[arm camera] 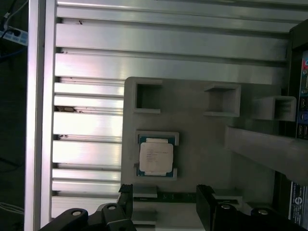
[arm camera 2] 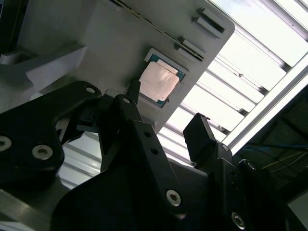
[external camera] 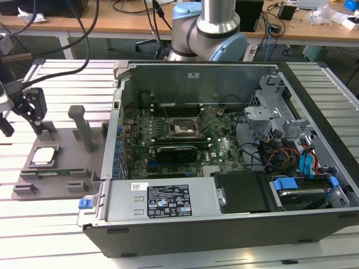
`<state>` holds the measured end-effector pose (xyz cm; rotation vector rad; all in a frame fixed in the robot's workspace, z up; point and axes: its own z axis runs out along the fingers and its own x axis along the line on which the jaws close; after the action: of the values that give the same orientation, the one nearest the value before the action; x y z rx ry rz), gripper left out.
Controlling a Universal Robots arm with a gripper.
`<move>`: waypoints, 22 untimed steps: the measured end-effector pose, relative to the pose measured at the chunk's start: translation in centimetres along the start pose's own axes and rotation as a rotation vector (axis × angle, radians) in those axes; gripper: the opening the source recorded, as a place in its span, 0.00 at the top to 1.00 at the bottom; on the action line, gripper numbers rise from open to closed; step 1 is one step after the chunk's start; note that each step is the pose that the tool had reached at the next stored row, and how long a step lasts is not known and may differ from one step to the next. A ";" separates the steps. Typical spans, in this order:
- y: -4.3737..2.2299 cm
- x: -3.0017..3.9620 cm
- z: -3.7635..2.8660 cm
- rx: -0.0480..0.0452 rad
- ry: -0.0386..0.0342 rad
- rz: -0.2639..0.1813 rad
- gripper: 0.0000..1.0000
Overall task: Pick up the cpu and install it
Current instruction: 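Pick up the cpu and move it towards the insertion slot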
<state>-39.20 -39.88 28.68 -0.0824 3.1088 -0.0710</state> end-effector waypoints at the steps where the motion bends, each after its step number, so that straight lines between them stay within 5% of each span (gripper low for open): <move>1: 0.00 -0.01 0.02 0.0000 0.0000 0.000 0.36; 22: 0.01 -0.45 0.79 -0.0003 -0.0005 -0.010 0.36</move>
<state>-38.72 -39.88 27.90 -0.0980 3.1081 -0.0707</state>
